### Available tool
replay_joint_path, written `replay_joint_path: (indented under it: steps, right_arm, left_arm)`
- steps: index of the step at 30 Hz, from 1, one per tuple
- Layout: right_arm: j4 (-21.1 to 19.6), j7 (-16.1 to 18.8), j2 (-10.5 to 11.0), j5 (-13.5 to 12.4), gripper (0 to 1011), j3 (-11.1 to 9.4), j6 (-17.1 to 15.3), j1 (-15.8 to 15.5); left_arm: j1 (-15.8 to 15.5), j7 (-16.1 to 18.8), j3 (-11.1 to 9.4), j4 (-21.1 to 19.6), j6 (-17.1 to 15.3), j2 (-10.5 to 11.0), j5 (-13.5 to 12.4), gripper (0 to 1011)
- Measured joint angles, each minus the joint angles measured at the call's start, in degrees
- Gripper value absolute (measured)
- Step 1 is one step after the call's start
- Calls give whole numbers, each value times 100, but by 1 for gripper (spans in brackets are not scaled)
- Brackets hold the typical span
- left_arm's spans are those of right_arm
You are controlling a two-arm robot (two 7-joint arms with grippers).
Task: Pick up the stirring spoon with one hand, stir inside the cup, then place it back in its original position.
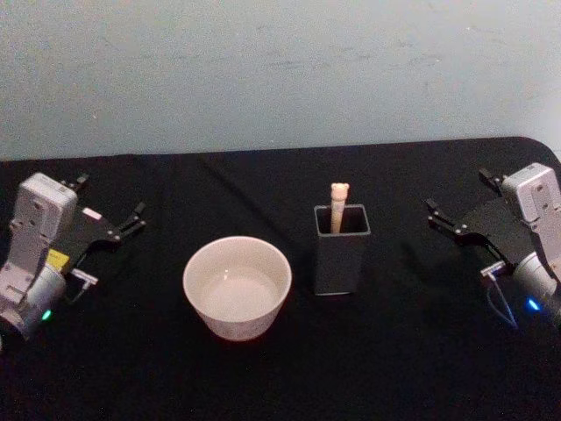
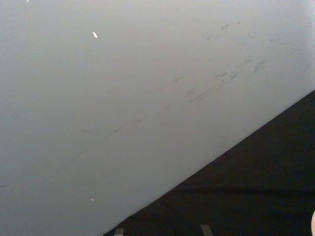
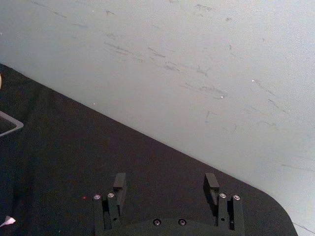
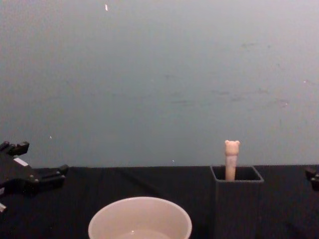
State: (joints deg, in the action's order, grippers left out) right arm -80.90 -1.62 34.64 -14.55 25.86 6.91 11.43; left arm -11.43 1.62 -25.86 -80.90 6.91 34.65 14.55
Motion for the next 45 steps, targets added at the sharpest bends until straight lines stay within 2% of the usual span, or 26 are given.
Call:
replay_joint_path:
  steps: [45]
  right_arm:
    - [0, 0, 0, 0, 1002, 0, 0, 0]
  left_arm:
    - [0, 0, 0, 0, 0, 0, 0, 1001]
